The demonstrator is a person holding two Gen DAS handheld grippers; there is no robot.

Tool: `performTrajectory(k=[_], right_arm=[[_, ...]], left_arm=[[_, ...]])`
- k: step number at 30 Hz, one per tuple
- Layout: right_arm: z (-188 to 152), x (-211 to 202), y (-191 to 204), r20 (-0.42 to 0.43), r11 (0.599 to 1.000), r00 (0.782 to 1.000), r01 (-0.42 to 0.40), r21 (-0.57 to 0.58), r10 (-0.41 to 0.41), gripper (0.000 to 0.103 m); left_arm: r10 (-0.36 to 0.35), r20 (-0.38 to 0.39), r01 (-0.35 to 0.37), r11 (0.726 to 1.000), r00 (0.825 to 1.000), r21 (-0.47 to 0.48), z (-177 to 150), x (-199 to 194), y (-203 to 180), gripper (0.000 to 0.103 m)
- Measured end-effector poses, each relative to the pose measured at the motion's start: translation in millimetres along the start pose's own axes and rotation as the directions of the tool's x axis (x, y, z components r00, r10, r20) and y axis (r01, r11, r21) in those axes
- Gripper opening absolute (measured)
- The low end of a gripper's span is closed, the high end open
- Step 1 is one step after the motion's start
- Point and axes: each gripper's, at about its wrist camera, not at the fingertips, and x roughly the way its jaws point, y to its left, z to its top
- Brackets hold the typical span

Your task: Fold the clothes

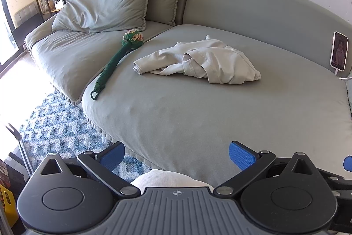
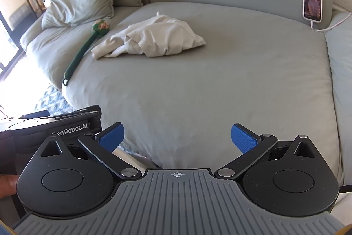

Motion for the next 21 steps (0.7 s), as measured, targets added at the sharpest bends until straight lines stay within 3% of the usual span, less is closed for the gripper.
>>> performTrajectory(k=[21], right_arm=[[-1.0,0.5,-2.1,0.004,1.0,1.0,0.0,0.009,0.0,0.103]], left_arm=[[0.0,-0.004,0.0,1.0,1.0,-0.004,-4.5,-2.4,1.5,0.102]])
